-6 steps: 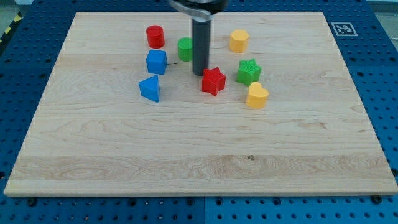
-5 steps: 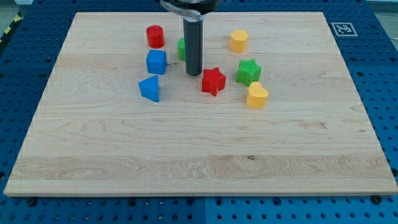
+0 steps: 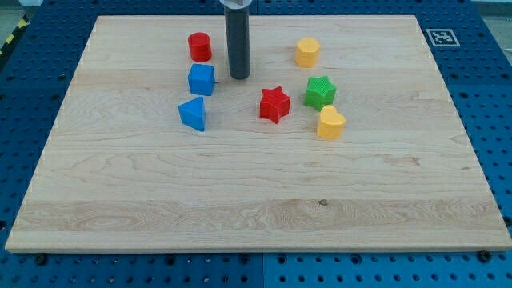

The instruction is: Move your arm towards the heart

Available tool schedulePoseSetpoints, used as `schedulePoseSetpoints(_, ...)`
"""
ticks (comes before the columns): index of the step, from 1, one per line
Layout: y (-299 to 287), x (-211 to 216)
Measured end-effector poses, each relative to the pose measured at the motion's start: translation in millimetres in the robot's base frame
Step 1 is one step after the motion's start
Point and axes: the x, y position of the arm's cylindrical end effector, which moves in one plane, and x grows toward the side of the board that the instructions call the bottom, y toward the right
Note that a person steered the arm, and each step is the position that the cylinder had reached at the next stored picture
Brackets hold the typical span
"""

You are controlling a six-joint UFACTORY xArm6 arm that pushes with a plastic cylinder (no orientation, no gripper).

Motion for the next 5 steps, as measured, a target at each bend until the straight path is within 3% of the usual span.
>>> schedulePoseSetpoints(1, 31, 6)
schedulePoseSetpoints(3, 162, 7)
schedulePoseSetpoints(4, 200, 45)
schedulePoseSetpoints(5, 179, 94)
